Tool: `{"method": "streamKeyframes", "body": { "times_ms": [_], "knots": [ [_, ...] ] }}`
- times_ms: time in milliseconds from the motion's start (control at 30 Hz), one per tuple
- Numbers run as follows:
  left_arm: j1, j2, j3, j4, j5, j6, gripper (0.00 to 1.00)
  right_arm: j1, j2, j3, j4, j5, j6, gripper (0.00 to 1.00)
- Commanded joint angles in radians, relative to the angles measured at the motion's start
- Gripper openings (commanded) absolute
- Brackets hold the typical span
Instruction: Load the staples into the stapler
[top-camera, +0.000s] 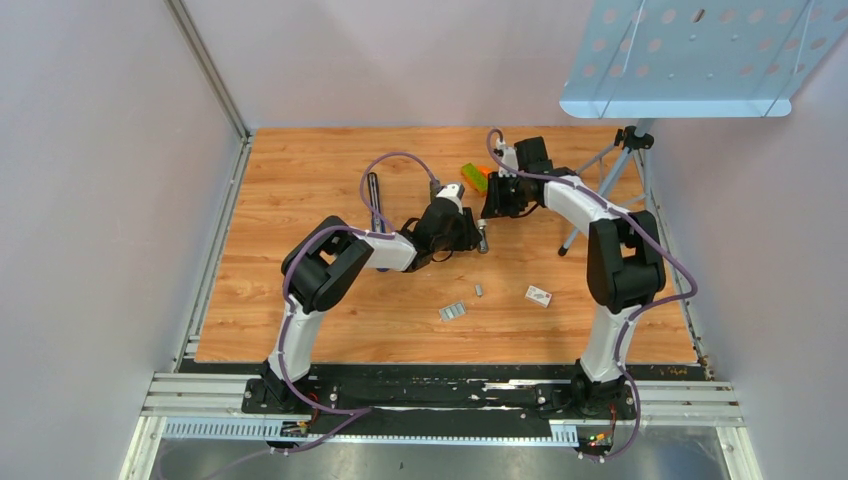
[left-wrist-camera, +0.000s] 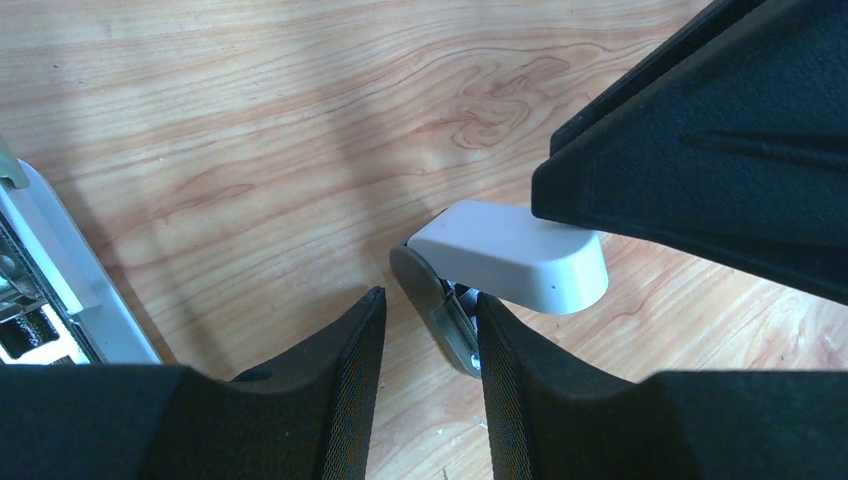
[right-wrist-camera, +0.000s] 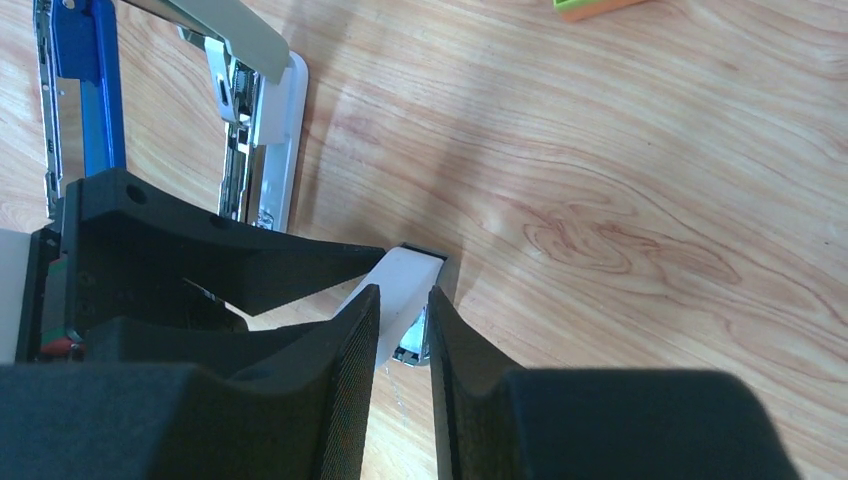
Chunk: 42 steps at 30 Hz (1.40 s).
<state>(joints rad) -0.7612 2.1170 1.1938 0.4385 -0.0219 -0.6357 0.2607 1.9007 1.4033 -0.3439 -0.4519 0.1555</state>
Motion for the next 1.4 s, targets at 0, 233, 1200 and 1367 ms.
{"method": "streamKeyframes", "body": {
  "times_ms": [0, 233, 1200, 1367],
  "knots": [
    [-0.004, -0.032, -0.006, -0.048, -0.014, 0.013, 0.41, -0.015, -0.044, -0.026, -0.035, 0.027, -0.016, 0.28],
    [-0.004, -0.067, -0.032, -0.047, -0.015, 0.003, 0.42, -0.015, -0.060, -0.049, -0.038, 0.028, -0.011, 0.28],
    [-0.005, -0.232, -0.124, -0.057, -0.009, -0.013, 0.50, 0.000, -0.088, -0.120, -0.038, -0.010, 0.055, 0.30],
    [-0.004, -0.223, -0.118, -0.064, -0.009, -0.006, 0.51, 0.008, -0.061, -0.144, -0.038, 0.010, 0.051, 0.28]
  ]
}}
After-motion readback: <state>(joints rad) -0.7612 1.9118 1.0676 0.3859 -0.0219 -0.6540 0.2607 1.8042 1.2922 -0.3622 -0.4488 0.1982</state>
